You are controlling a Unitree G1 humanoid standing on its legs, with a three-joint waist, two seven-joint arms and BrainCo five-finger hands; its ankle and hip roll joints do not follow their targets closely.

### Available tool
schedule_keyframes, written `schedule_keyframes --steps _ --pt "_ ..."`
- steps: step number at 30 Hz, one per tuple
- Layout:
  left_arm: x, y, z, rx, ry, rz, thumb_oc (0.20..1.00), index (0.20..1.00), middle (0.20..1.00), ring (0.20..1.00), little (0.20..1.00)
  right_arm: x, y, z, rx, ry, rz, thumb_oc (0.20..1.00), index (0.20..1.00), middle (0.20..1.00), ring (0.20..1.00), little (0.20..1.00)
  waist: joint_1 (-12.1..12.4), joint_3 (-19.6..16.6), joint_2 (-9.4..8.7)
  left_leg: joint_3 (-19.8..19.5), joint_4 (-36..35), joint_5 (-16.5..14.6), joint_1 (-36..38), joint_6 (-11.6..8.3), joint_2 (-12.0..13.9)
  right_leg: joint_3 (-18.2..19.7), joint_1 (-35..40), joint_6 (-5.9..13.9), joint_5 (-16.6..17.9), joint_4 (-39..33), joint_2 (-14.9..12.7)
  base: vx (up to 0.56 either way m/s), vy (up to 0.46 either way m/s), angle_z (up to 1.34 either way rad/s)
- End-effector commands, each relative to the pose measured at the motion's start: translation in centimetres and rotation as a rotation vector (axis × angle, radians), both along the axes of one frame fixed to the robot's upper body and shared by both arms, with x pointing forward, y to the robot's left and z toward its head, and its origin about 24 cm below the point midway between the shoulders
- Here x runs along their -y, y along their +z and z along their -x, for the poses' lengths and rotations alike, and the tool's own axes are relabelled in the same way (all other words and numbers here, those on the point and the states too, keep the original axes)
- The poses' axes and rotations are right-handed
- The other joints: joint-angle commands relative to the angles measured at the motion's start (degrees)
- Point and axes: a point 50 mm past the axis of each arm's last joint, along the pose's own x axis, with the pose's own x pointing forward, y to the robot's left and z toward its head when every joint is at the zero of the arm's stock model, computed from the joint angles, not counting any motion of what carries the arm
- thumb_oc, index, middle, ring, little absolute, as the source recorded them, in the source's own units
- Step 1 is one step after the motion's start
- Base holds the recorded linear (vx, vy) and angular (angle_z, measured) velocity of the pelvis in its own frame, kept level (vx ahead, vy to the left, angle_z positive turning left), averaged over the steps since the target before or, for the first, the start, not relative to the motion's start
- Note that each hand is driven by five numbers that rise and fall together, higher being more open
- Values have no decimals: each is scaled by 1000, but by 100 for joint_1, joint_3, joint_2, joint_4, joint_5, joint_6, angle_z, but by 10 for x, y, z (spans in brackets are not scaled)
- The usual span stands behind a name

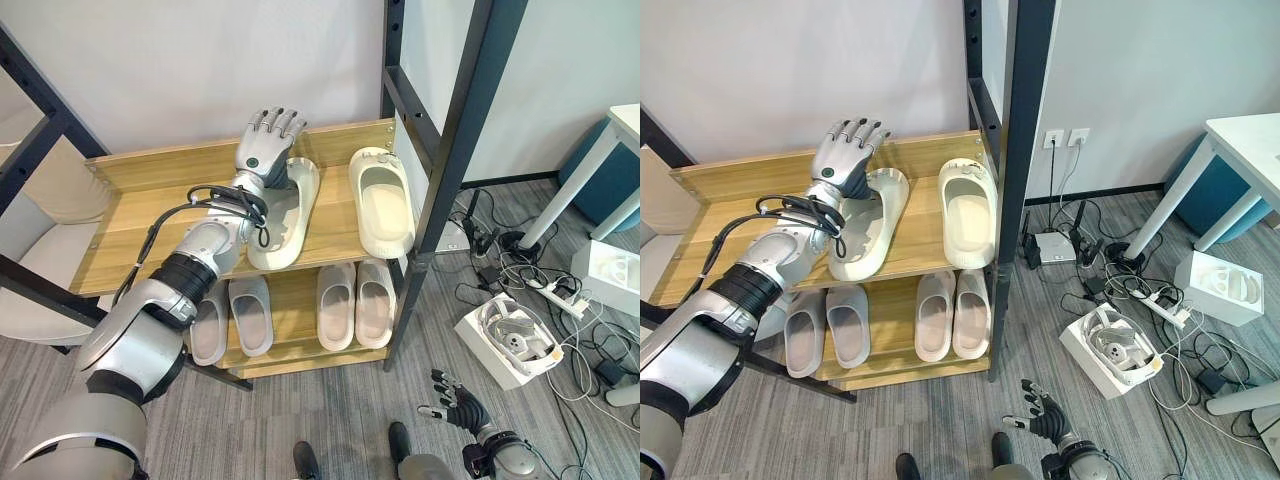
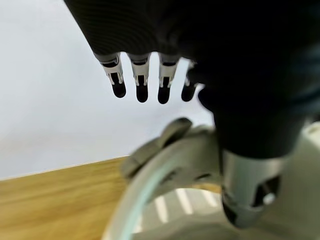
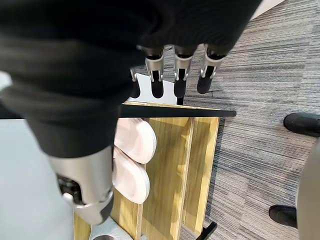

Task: Arrange the slippers neatly on the shoe rack.

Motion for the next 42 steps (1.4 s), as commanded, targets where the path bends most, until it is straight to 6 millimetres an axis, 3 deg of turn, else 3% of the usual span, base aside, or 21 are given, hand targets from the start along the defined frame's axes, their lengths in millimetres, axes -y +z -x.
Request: schedule_keyframes --steps 1,6,13,23,29,32,37,39,42 --pt "-8 57 -12 140 67 100 1000 1000 1000 1000 1000 -10 9 -9 83 -20 -58 1000 1000 1000 1000 1000 29 50 -380 18 -35 -899 589 69 -364 -159 67 476 -508 85 -107 -7 -15 -4" --pt "9 66 -13 151 18 126 1000 1000 1000 1000 1000 -8 9 -9 83 -25 -52 1000 1000 1000 1000 1000 -21 70 -369 43 -35 -887 556 69 -366 -141 26 487 -482 74 -116 -3 -8 -5" --pt "12 76 -14 171 2 166 1000 1000 1000 1000 1000 -8 9 -10 84 -25 -52 1000 1000 1000 1000 1000 -43 75 -351 36 -35 -865 529 61 -358 -144 -11 487 -471 91 -119 -4 -6 -2" --pt "19 94 11 308 -146 219 1000 1000 1000 1000 1000 -15 8 -13 87 -22 -71 1000 1000 1000 1000 1000 124 66 -359 -73 -35 -843 506 60 -370 -232 52 463 -499 74 -119 -3 -4 5" --pt "14 93 26 356 -197 220 1000 1000 1000 1000 1000 -17 8 -16 93 -21 -79 1000 1000 1000 1000 1000 205 48 -361 -140 -35 -841 503 55 -375 -287 84 455 -506 72 -120 -12 2 3" --pt "7 81 38 351 -223 232 1000 1000 1000 1000 1000 -19 7 -16 89 -28 -84 1000 1000 1000 1000 1000 284 39 -377 -180 -35 -837 509 62 -385 -320 107 444 -505 69 -120 -19 11 14" --pt "0 64 39 288 -222 234 1000 1000 1000 1000 1000 -22 7 -17 89 -25 -90 1000 1000 1000 1000 1000 339 38 -399 -208 -35 -823 492 60 -376 -343 114 432 -491 73 -122 -9 3 2" --pt "-8 54 42 255 -229 320 1000 1000 1000 1000 1000 -23 5 -16 85 -34 -93 1000 1000 1000 1000 1000 361 32 -412 -219 -35 -818 491 61 -379 -354 115 426 -484 66 -122 -6 0 2" --pt "-21 12 58 99 -342 823 1000 1000 1000 1000 1000 -27 2 -15 75 -59 -103 1000 1000 1000 1000 1000 438 28 -435 -233 -35 -793 497 75 -390 -355 136 394 -458 43 -120 0 0 0"
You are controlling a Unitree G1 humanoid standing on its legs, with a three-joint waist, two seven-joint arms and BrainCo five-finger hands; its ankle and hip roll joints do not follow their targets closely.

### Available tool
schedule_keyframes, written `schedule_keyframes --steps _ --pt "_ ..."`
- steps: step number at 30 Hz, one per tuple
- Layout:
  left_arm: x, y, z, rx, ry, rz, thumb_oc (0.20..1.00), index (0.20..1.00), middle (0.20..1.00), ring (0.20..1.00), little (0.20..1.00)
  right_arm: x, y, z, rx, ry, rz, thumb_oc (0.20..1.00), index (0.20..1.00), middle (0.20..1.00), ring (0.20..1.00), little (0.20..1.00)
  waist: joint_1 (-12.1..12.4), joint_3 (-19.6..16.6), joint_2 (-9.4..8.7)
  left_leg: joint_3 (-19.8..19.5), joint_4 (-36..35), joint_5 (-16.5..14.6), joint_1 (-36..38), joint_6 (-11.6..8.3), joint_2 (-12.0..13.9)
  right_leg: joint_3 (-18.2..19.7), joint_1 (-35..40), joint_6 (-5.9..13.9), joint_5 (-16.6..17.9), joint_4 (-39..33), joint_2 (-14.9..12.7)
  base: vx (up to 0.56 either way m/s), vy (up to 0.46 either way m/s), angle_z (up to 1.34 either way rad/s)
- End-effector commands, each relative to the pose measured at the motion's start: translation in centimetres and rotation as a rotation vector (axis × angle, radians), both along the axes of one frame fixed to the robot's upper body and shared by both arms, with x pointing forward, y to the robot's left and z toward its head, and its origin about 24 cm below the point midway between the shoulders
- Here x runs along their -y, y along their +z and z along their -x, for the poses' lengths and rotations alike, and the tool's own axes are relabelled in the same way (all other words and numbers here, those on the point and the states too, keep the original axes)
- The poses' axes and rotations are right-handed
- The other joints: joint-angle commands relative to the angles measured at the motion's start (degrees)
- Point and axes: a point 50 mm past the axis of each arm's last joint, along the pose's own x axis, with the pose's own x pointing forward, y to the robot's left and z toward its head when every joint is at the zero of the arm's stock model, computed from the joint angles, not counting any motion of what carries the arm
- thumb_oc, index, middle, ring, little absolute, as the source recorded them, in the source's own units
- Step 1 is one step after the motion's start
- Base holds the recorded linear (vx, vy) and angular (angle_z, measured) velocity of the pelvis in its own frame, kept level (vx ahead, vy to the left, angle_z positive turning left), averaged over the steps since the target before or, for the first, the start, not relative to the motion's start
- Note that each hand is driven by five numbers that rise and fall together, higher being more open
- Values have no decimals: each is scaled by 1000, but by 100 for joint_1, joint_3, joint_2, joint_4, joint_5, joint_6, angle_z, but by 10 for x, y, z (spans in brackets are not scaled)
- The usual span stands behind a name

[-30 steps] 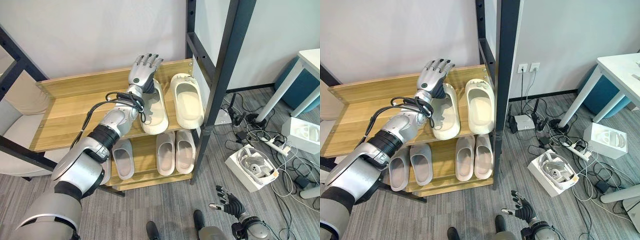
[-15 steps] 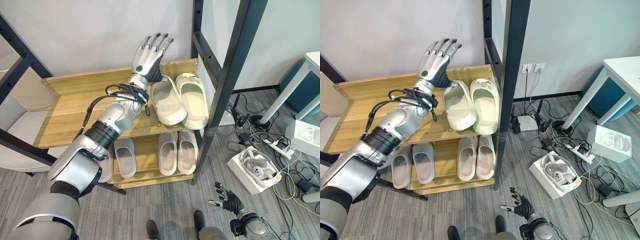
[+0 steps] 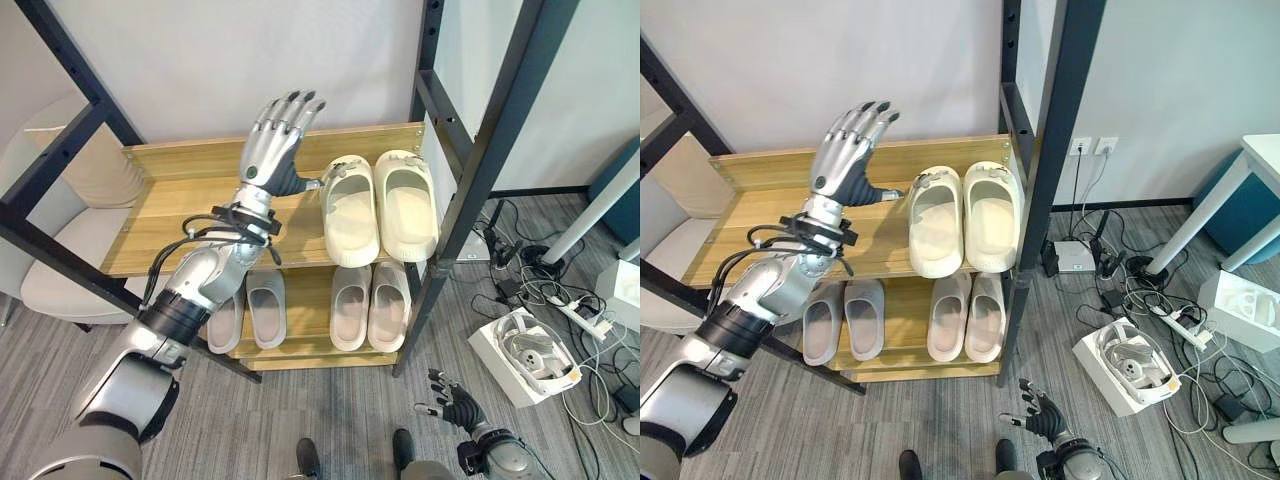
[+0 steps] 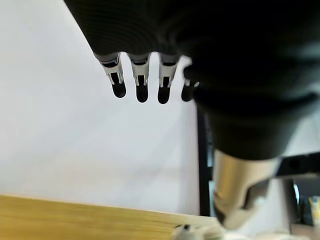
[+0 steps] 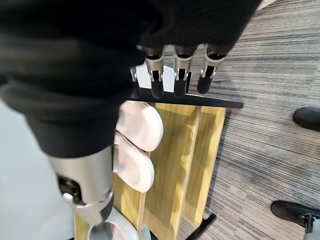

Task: Arrange the slippers neatly on the shoe rack.

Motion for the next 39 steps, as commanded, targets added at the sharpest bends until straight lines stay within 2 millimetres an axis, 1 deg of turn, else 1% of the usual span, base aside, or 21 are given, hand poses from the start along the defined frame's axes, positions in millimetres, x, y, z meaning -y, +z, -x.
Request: schedule_keyframes --steps 1,4,6,7,8,9,12,14,18,22,23,25,27,29,30,31,32,34,35,38,39 --pt "-14 12 -1 -19 -117 248 1000 1000 1000 1000 1000 -17 6 -9 72 -30 -77 1000 1000 1000 1000 1000 109 79 -462 -51 -35 -801 493 84 -387 -183 30 389 -390 40 -122 0 0 0" --pt "-16 -5 7 -107 -208 421 1000 1000 1000 1000 1000 -17 6 -9 69 -35 -75 1000 1000 1000 1000 1000 136 67 -448 -56 -35 -791 496 89 -386 -181 44 378 -379 28 -120 -3 4 1" --pt "-17 -8 7 -126 -222 461 1000 1000 1000 1000 1000 -17 7 -10 70 -36 -76 1000 1000 1000 1000 1000 139 61 -446 -57 -35 -788 497 91 -384 -181 50 377 -374 23 -121 -9 2 3" --pt "-13 -18 4 -184 -249 509 1000 1000 1000 1000 1000 -17 7 -11 71 -31 -73 1000 1000 1000 1000 1000 137 54 -449 -63 -35 -779 497 93 -385 -188 55 373 -369 20 -116 -20 4 6" --pt "-11 -21 2 -216 -263 528 1000 1000 1000 1000 1000 -18 8 -12 73 -29 -73 1000 1000 1000 1000 1000 135 52 -449 -66 -35 -773 492 92 -383 -191 54 375 -366 22 -114 -32 5 6" --pt "-7 -23 -2 -234 -257 502 1000 1000 1000 1000 1000 -18 8 -13 76 -23 -72 1000 1000 1000 1000 1000 120 46 -458 -71 -35 -770 484 92 -382 -198 46 380 -357 22 -113 -19 2 5" --pt "-3 -26 -7 -263 -264 509 1000 1000 1000 1000 1000 -19 9 -13 76 -14 -71 1000 1000 1000 1000 1000 92 41 -466 -70 -35 -767 478 94 -382 -199 40 384 -350 24 -113 -10 1 4" --pt "4 -27 -12 -283 -271 500 1000 1000 1000 1000 1000 -20 8 -12 73 -8 -71 1000 1000 1000 1000 1000 63 28 -469 -64 -35 -770 476 94 -383 -197 34 390 -343 22 -113 0 0 0" --pt "20 -25 -26 -312 -255 436 1000 1000 1000 1000 1000 -18 6 -6 55 -4 -60 1000 1000 1000 1000 1000 -50 2 -494 -23 -35 -775 486 95 -380 -158 17 406 -323 13 -112 2 -1 -6" --pt "27 -25 -36 -332 -218 371 1000 1000 1000 1000 1000 -17 4 -4 45 -7 -59 1000 1000 1000 1000 1000 -105 0 -490 14 -35 -777 505 93 -373 -132 11 412 -315 11 -113 9 -8 -8" --pt "30 -26 -45 -353 -175 317 1000 1000 1000 1000 1000 -16 4 -3 41 -6 -57 1000 1000 1000 1000 1000 -171 -8 -482 46 -35 -788 515 92 -366 -99 0 419 -312 14 -114 9 -10 -4" --pt "32 -26 -47 -355 -163 297 1000 1000 1000 1000 1000 -15 4 -3 41 -6 -56 1000 1000 1000 1000 1000 -187 -7 -478 58 -35 -794 520 91 -366 -85 -4 423 -315 16 -116 5 -1 -2" --pt "31 -28 -54 -369 -107 203 1000 1000 1000 1000 1000 -14 4 -1 39 -5 -54 1000 1000 1000 1000 1000 -236 -10 -468 91 -35 -800 527 90 -364 -50 -16 433 -309 15 -118 9 -10 -11" --pt "29 -30 -59 -379 -65 133 1000 1000 1000 1000 1000 -12 4 0 38 -5 -51 1000 1000 1000 1000 1000 -265 -7 -464 114 -35 -803 534 93 -359 -30 -26 438 -306 17 -120 8 -5 -14" --pt "29 -30 -59 -378 -65 133 1000 1000 1000 1000 1000 -12 4 0 38 -5 -51 1000 1000 1000 1000 1000 -262 -5 -465 115 -35 -803 535 93 -359 -29 -26 438 -306 18 -120 12 3 -10" --pt "20 -33 -65 -390 15 40 1000 1000 1000 1000 1000 -10 5 2 40 -8 -48 1000 1000 1000 1000 1000 -319 12 -452 154 -35 -808 536 92 -362 9 -61 450 -301 28 -114 8 1 -6" --pt "20 -33 -65 -389 15 39 1000 1000 1000 1000 1000 -10 5 2 40 -8 -49 1000 1000 1000 1000 1000 -316 14 -453 155 -35 -809 536 92 -362 10 -61 450 -301 29 -114 13 -5 -4" --pt "6 -36 -72 -410 112 -49 1000 1000 1000 1000 1000 -5 7 3 48 -12 -38 1000 1000 1000 1000 1000 -407 58 -459 217 -35 -809 507 88 -349 77 -153 469 -272 39 -109 6 2 -7" --pt "6 -35 -72 -410 112 -49 1000 1000 1000 1000 1000 -5 7 3 49 -12 -38 1000 1000 1000 1000 1000 -403 57 -459 220 -35 -809 504 88 -348 79 -157 469 -272 41 -109 -15 20 -18" --pt "-6 -30 -80 -418 197 -112 1000 1000 1000 1000 1000 1 12 1 75 -8 -18 1000 1000 1000 1000 1000 -529 152 -475 293 -35 -755 359 76 -330 145 -341 497 -202 46 -97 -46 16 -19" --pt "-6 -30 -80 -418 197 -112 1000 1000 1000 1000 1000 1 12 1 75 -8 -18 1000 1000 1000 1000 1000 -526 149 -475 295 -35 -754 355 76 -330 147 -347 497 -202 48 -97 -35 9 -6"
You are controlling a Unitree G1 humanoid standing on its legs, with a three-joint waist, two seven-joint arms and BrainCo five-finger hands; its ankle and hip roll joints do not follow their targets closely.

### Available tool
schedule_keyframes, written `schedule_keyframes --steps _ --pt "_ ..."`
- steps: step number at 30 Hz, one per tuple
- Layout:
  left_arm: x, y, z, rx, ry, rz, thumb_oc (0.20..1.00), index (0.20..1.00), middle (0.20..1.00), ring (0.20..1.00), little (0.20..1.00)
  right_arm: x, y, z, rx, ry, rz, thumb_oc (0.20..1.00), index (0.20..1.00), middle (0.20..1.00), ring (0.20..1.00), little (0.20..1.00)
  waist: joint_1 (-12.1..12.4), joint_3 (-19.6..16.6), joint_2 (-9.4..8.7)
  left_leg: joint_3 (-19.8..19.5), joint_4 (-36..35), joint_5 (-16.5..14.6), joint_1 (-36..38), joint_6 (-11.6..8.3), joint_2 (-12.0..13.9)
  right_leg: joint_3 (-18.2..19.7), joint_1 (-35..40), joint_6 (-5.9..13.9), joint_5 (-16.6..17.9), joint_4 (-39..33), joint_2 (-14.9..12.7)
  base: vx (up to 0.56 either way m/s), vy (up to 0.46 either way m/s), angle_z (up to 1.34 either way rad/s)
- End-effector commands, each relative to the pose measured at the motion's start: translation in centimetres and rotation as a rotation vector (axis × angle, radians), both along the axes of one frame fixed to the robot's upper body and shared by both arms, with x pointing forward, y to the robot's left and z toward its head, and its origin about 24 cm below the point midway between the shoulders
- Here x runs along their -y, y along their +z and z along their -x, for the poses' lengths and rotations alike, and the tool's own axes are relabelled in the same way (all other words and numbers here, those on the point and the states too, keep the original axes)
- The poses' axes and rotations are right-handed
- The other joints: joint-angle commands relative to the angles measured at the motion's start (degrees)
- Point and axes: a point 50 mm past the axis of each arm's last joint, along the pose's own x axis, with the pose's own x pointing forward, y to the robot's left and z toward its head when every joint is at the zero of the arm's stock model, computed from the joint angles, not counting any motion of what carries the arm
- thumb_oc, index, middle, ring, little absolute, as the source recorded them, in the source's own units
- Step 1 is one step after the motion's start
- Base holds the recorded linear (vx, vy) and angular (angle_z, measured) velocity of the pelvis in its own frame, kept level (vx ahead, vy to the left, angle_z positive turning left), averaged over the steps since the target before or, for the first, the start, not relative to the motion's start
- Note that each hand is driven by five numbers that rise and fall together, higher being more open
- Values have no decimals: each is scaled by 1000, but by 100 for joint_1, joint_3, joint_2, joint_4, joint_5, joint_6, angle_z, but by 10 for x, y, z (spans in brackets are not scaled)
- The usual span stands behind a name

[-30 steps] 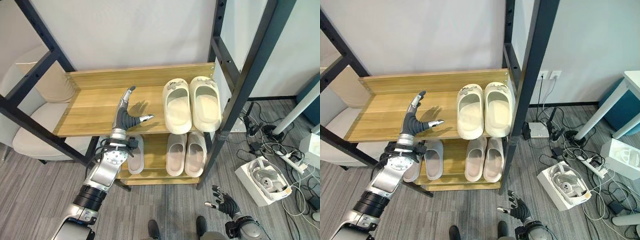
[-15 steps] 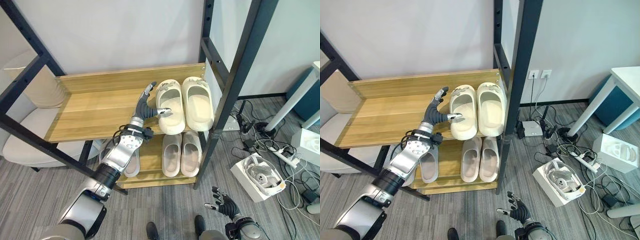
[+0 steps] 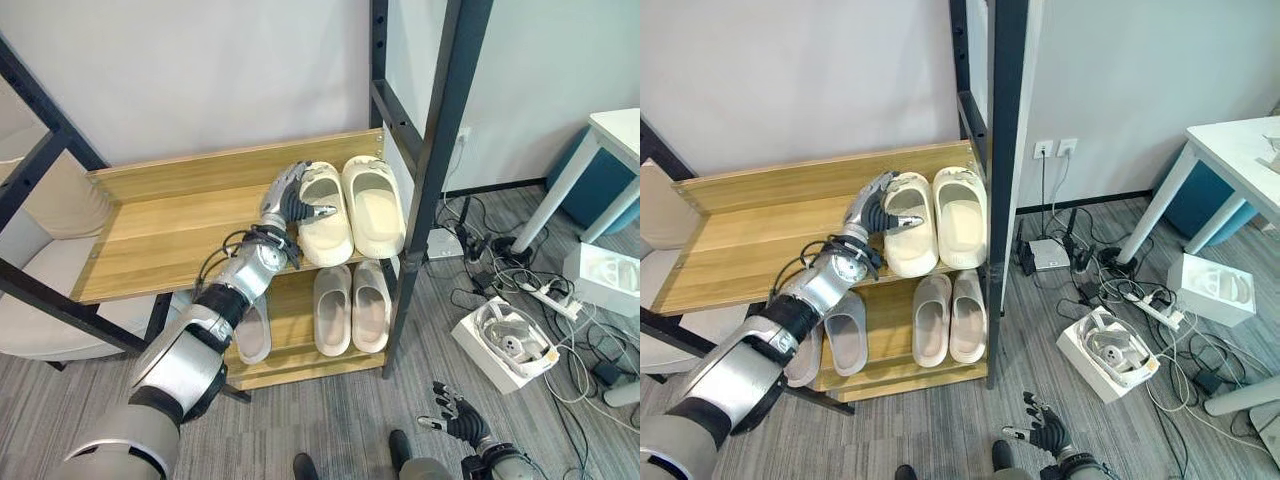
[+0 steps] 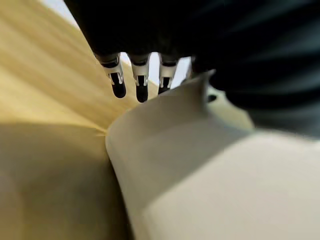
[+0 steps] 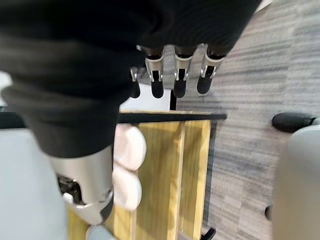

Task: Arrange the slippers neatly on the shoe rack.

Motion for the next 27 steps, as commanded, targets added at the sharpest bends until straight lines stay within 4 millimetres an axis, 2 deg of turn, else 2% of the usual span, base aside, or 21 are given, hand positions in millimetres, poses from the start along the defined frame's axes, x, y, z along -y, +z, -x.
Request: schedule_keyframes --steps 1,9,12,13,16,20,24,25,27 --pt "-19 21 -10 27 84 -100 1000 1000 1000 1000 1000 -14 18 -21 142 -3 -67 1000 1000 1000 1000 1000 -63 223 -447 -48 -33 -673 386 101 -337 -190 20 480 -197 -142 -72 -10 3 -5" --pt "-13 33 -8 119 78 -50 1000 1000 1000 1000 1000 -18 16 -19 145 -12 -83 1000 1000 1000 1000 1000 -37 186 -481 -50 -33 -681 386 105 -331 -182 39 470 -209 -143 -78 5 -2 -6" --pt "1 35 -1 175 15 1 1000 1000 1000 1000 1000 -20 16 -21 151 -29 -92 1000 1000 1000 1000 1000 27 176 -480 -93 -33 -692 419 108 -340 -227 104 461 -238 -148 -92 -5 4 1" --pt "10 32 7 198 -42 32 1000 1000 1000 1000 1000 -21 16 -23 153 -36 -99 1000 1000 1000 1000 1000 101 176 -478 -143 -33 -692 429 115 -352 -295 157 452 -258 -156 -99 -22 10 8" --pt "16 26 17 210 -99 71 1000 1000 1000 1000 1000 -25 16 -26 157 -35 -109 1000 1000 1000 1000 1000 185 166 -483 -189 -33 -694 435 115 -363 -336 200 444 -268 -170 -106 -22 10 25" --pt "22 27 30 258 -153 143 1000 1000 1000 1000 1000 -30 14 -27 157 -33 -120 1000 1000 1000 1000 1000 268 152 -508 -240 -33 -692 434 117 -370 -385 234 439 -259 -188 -116 -12 2 9" --pt "24 39 38 336 -182 197 1000 1000 1000 1000 1000 -33 14 -28 157 -30 -123 1000 1000 1000 1000 1000 313 142 -530 -266 -33 -688 416 113 -373 -407 241 438 -256 -202 -111 -5 -1 7" --pt "25 50 44 405 -199 219 1000 1000 1000 1000 1000 -35 14 -29 161 -23 -124 1000 1000 1000 1000 1000 333 136 -544 -275 -33 -687 408 112 -373 -414 242 434 -257 -208 -110 0 0 0" --pt "25 59 50 463 -213 242 1000 1000 1000 1000 1000 -36 14 -29 163 -19 -126 1000 1000 1000 1000 1000 351 126 -550 -289 -33 -689 404 110 -372 -426 250 432 -256 -210 -108 0 0 0"
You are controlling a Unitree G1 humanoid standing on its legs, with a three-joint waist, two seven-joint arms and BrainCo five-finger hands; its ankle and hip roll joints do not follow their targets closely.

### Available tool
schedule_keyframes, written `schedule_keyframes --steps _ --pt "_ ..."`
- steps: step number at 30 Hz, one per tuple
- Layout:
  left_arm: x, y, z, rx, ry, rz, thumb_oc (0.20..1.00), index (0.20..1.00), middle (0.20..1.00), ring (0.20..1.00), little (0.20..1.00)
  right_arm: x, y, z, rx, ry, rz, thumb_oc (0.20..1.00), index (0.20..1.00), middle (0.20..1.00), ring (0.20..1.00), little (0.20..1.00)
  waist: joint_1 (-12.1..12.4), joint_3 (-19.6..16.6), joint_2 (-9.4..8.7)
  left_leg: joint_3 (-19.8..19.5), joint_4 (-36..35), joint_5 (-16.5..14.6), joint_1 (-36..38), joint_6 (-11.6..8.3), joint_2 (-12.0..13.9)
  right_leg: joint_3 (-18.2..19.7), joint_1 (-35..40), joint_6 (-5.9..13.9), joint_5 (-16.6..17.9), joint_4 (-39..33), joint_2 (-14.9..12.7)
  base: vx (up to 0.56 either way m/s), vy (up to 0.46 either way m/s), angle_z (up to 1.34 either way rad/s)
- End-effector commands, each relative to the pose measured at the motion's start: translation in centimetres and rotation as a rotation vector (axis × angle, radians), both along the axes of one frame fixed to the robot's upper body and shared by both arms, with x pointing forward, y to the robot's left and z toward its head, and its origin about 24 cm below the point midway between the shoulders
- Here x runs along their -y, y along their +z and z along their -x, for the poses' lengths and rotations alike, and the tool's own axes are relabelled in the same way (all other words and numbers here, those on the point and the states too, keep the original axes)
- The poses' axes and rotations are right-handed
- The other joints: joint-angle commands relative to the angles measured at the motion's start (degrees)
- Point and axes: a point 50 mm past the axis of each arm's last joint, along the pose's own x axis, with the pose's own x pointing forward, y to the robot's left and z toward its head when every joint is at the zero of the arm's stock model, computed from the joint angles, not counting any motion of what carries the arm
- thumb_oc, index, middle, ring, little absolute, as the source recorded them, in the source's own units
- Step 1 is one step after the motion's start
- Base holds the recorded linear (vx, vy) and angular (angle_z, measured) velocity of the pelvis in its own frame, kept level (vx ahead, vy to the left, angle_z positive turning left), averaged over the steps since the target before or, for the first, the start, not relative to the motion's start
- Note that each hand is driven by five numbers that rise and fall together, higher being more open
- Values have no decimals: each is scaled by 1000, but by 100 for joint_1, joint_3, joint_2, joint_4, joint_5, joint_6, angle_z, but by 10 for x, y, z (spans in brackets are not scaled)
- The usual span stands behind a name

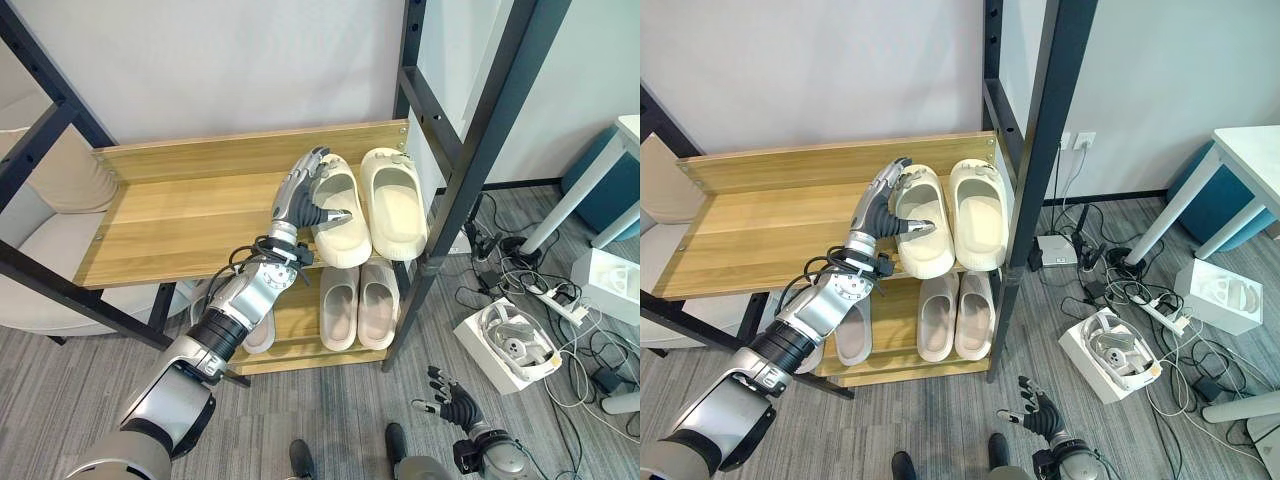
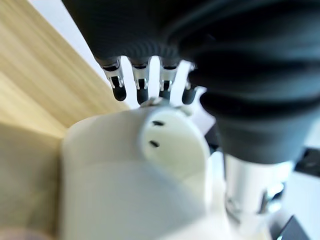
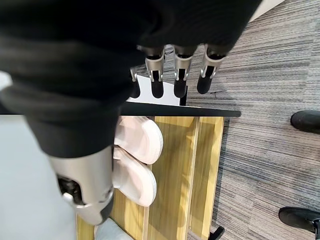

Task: Arrange the slippers neatly on the shoe rack.

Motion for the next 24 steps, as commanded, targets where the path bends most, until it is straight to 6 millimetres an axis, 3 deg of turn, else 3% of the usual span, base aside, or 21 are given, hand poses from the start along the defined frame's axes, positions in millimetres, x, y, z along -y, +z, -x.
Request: schedule_keyframes --steps 1,3,5,6,8,9,10,11,13,15,17,19,22,24 --pt "-9 47 6 266 12 78 1000 1000 1000 1000 1000 -21 8 -9 89 0 -75 1000 1000 1000 1000 1000 68 -20 -383 -108 -35 -722 348 22 -294 -214 -49 382 -250 -34 -34 0 0 0" --pt "-9 57 17 336 -15 113 1000 1000 1000 1000 1000 -23 9 -11 93 3 -79 1000 1000 1000 1000 1000 101 -37 -388 -114 -35 -722 357 18 -289 -231 -36 379 -256 -36 -33 0 0 0" --pt "-7 73 44 441 -137 195 1000 1000 1000 1000 1000 -27 9 -14 103 6 -92 1000 1000 1000 1000 1000 169 -64 -407 -135 -35 -713 373 5 -279 -258 7 371 -273 -36 -20 3 -5 2" --pt "-8 73 44 439 -136 195 1000 1000 1000 1000 1000 -27 9 -14 102 7 -93 1000 1000 1000 1000 1000 162 -68 -408 -134 -35 -714 375 5 -279 -257 9 371 -274 -36 -20 1 -2 4" --pt "-7 80 66 462 -298 286 1000 1000 1000 1000 1000 -27 11 -15 109 6 -101 1000 1000 1000 1000 1000 211 -95 -408 -136 -35 -714 391 1 -274 -277 30 373 -276 -35 -15 3 -2 6" --pt "-8 80 73 446 -363 338 1000 1000 1000 1000 1000 -27 11 -15 111 2 -108 1000 1000 1000 1000 1000 234 -111 -404 -141 -35 -715 402 0 -274 -289 44 370 -276 -35 -16 -3 -2 6" --pt "-8 79 85 366 -547 446 1000 1000 1000 1000 1000 -28 11 -15 107 -3 -117 1000 1000 1000 1000 1000 262 -142 -408 -149 -35 -717 423 -2 -272 -300 67 367 -280 -36 -16 -1 0 3" --pt "-9 79 85 361 -551 448 1000 1000 1000 1000 1000 -28 11 -14 105 -2 -118 1000 1000 1000 1000 1000 259 -147 -408 -146 -35 -719 426 -2 -272 -298 69 367 -281 -36 -15 0 0 0" --pt "-6 74 93 228 -755 528 1000 1000 1000 1000 1000 -28 10 -14 94 -5 -133 1000 1000 1000 1000 1000 299 -175 -404 -158 -35 -727 458 -8 -274 -330 114 366 -284 -36 -16 1 -2 7" --pt "3 59 98 33 -927 525 1000 1000 1000 1000 1000 -29 7 -12 68 13 -144 1000 1000 1000 1000 1000 350 -217 -394 -181 -35 -736 484 -7 -271 -357 151 360 -291 -36 -19 -2 -6 17" --pt "15 30 103 -224 -1060 486 1000 1000 1000 1000 1000 -33 2 -11 35 34 -161 1000 1000 1000 1000 1000 418 -248 -398 -208 -35 -751 531 0 -267 -382 217 357 -311 -30 -12 1 -1 5" --pt "22 -15 118 -537 -1136 336 1000 1000 1000 1000 1000 -36 0 -12 22 68 -165 1000 1000 1000 1000 1000 473 -279 -377 -227 -35 -765 597 12 -262 -395 275 352 -330 -17 0 0 0 0" --pt "15 -47 123 -670 -1071 269 1000 1000 1000 1000 1000 -38 1 -15 24 79 -175 1000 1000 1000 1000 1000 512 -287 -371 -252 -35 -764 634 15 -260 -406 312 347 -347 -6 5 0 0 0" --pt "4 -84 129 -808 -979 264 1000 1000 1000 1000 1000 -35 4 -18 41 78 -174 1000 1000 1000 1000 1000 530 -299 -365 -248 -35 -764 668 16 -250 -408 342 346 -360 3 7 1 18 6"
